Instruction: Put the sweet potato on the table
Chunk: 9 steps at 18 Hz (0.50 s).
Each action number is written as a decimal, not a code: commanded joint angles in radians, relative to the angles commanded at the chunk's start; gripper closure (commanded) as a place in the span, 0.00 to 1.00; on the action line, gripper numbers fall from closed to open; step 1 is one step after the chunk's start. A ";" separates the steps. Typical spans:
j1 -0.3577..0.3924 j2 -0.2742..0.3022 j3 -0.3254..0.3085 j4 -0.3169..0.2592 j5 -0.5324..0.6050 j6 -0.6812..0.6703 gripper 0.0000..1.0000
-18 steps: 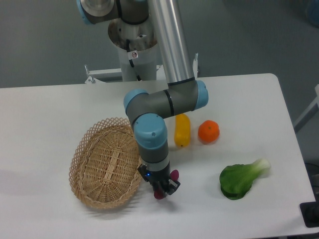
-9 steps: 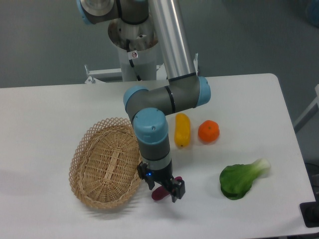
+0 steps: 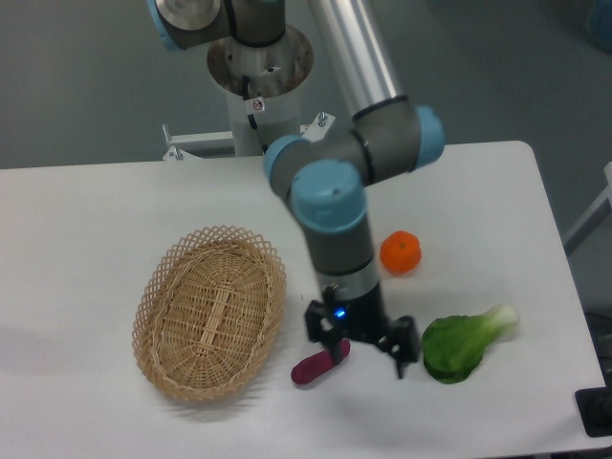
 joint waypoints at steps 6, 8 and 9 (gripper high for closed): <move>0.161 0.086 0.026 -0.241 -0.026 0.330 0.00; 0.195 0.109 0.034 -0.279 -0.028 0.472 0.00; 0.216 0.117 0.034 -0.299 -0.032 0.520 0.00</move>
